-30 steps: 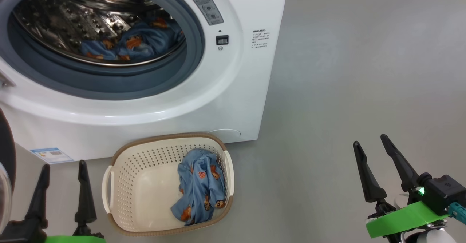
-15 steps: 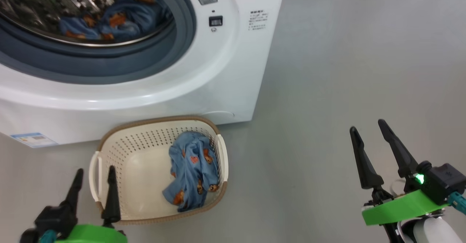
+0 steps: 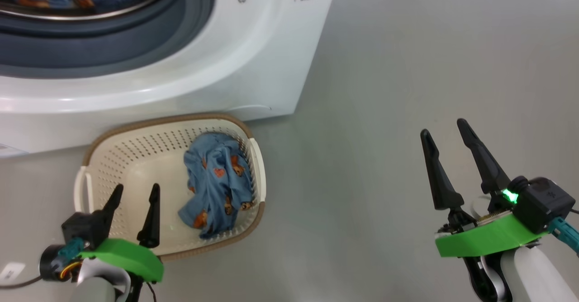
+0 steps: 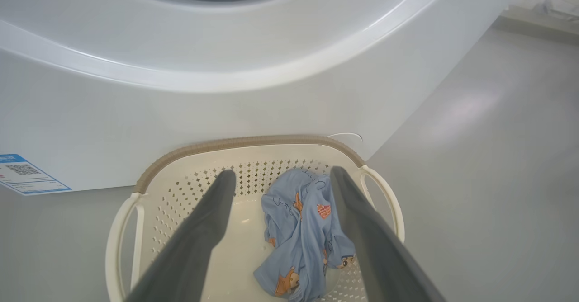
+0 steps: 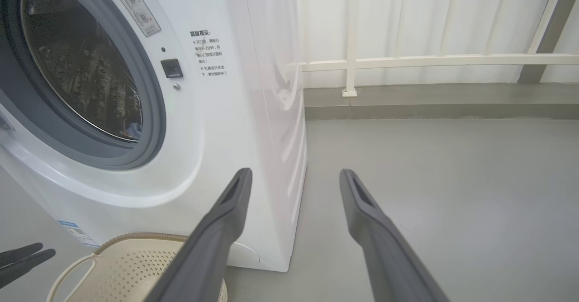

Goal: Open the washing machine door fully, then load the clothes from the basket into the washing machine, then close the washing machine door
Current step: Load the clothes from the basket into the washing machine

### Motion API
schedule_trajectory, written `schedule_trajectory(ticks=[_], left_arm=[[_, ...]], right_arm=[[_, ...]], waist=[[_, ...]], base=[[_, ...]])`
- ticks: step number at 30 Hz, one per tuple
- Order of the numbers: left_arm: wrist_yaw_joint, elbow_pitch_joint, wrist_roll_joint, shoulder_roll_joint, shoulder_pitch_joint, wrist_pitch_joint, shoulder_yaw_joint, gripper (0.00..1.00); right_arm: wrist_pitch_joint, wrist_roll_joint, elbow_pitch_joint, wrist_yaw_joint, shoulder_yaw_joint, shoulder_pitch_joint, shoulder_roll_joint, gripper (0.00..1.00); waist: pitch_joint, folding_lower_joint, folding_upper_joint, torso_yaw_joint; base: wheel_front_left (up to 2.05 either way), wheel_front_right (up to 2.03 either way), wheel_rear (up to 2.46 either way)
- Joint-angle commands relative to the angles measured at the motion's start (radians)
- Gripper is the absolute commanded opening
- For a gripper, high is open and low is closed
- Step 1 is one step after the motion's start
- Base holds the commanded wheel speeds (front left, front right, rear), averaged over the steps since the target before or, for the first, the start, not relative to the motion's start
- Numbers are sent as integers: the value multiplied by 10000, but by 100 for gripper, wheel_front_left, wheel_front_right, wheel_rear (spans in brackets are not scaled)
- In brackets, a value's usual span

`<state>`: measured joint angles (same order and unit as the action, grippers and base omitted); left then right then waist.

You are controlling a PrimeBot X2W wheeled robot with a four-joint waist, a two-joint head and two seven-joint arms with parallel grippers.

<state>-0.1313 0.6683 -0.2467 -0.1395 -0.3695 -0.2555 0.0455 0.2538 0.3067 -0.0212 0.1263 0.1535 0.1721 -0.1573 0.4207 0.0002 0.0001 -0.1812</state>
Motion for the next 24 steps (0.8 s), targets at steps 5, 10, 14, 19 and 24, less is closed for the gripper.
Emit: schedule_trajectory(ticks=[5, 10, 14, 19, 24], left_arm=[[7, 813, -313, -395, -797, -63, 331, 100], [6, 1532, -579, -513, -1354, -63, 868, 100], [6, 2192, -858, -617, -1860, -63, 1423, 100], [6, 2962, -1281, -728, -2498, -63, 2155, 100], [6, 3650, -1817, -788, -3102, -50, 2873, 100]], right_arm=[[80, -164, 262, 44, 270, 408, 56, 100], [80, -227, 251, 44, 337, 609, 130, 100], [80, -295, 242, 44, 418, 771, 198, 100], [80, -336, 275, 44, 526, 985, 297, 100], [80, -377, 302, 44, 636, 1194, 382, 100]], waist=[[799, -2, -1, -336], [1144, -2, -1, -432], [1454, -2, -1, -540], [1865, -2, -1, -700], [2266, -2, -1, -874]], base=[[0, 0, 0], [0, 0, 0], [0, 0, 0], [0, 0, 0], [0, 0, 0]])
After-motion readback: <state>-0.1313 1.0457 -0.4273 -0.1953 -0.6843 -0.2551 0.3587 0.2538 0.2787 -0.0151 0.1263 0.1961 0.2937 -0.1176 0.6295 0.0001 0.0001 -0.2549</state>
